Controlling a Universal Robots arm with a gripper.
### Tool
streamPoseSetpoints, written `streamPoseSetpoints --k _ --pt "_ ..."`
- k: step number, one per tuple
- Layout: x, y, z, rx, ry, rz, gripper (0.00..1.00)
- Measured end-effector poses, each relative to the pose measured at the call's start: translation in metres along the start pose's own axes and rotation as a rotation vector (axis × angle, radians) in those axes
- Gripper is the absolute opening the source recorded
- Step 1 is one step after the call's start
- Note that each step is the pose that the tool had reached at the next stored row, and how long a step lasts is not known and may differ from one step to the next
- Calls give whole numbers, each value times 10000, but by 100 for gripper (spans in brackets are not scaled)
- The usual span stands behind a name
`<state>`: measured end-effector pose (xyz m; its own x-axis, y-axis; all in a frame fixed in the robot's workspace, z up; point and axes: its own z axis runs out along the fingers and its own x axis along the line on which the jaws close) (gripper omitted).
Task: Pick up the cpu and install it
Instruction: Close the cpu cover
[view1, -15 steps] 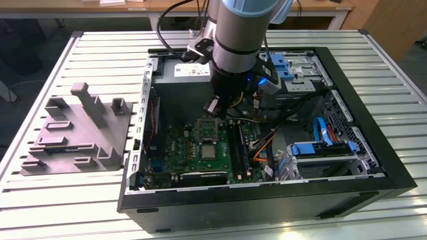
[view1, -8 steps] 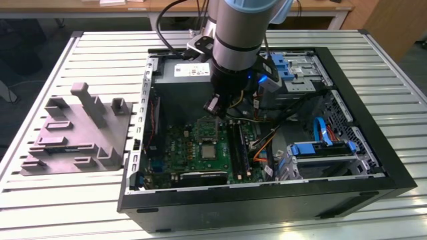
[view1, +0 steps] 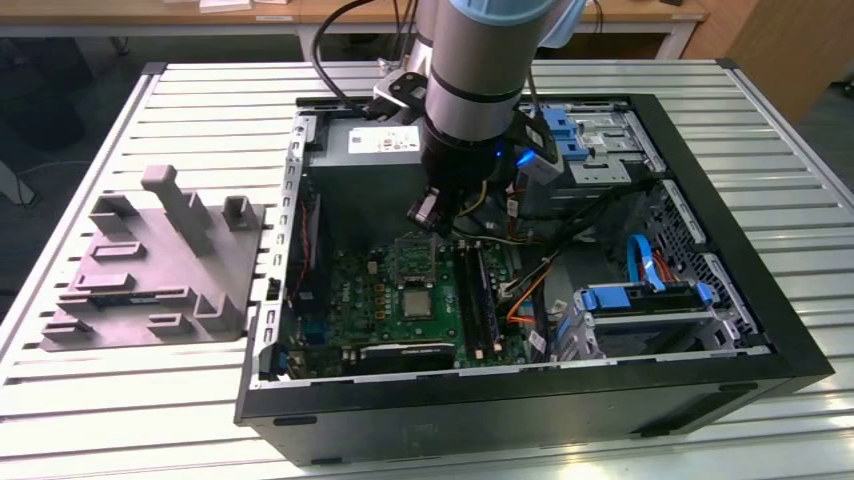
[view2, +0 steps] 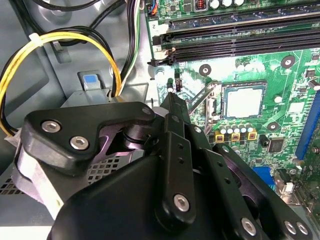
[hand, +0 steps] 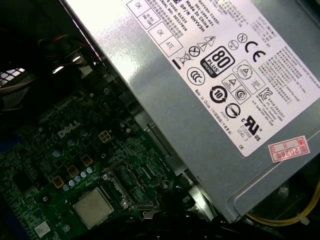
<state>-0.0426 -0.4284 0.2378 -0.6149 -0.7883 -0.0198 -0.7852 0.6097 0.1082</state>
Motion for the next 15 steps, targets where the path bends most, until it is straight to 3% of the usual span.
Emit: streamPoseSetpoints --k 8,15 --pt "11 3 -7 2 12 -67 11" --pt "16 11 -33 46 78 -115 11"
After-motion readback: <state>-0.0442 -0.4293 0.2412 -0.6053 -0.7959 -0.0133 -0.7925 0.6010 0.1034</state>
